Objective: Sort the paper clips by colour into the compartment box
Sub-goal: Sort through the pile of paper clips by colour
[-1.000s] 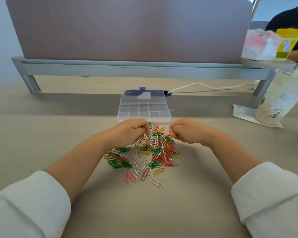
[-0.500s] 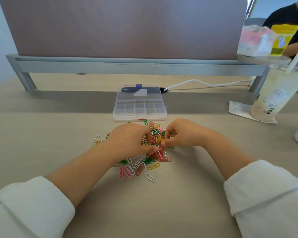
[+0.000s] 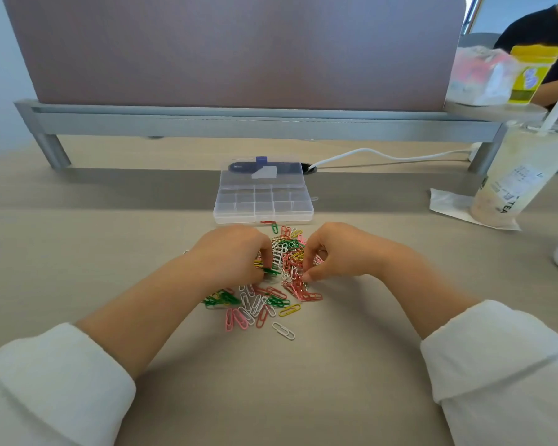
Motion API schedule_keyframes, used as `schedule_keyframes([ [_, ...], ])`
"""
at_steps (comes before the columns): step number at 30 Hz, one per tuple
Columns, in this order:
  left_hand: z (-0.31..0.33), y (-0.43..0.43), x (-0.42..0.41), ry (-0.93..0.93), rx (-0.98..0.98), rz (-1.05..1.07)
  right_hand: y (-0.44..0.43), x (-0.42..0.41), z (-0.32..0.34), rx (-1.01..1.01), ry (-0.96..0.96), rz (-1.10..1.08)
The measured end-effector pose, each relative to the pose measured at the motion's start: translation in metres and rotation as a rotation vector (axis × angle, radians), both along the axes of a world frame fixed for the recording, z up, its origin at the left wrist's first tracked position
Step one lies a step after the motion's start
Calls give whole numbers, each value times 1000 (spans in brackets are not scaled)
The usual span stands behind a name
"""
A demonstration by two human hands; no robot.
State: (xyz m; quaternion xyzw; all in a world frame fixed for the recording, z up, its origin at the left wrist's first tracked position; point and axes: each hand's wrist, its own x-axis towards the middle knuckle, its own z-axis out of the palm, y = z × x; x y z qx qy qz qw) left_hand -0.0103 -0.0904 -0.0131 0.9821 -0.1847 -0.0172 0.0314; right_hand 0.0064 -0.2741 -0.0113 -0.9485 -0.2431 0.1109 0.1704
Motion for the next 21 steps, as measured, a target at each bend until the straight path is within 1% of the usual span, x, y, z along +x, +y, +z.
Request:
schedule_keyframes([
  [4, 7, 3, -2, -1, 64, 4, 6, 3, -5, 7, -62, -24],
  [8, 15, 8, -4, 20, 177, 21, 8, 1, -4, 21, -34, -5],
  [11, 15, 6, -5, 11, 144, 0, 11, -2, -3, -8, -16, 26],
  [14, 10, 0, -5, -48, 33, -28, 12, -2, -2, -8, -21, 20],
  [17, 4, -3, -5, -85, 64, -39, 12, -1, -1, 1, -20, 18],
  [21, 5, 2, -4, -40, 81, -18, 8, -2, 3, -32, -25, 27],
])
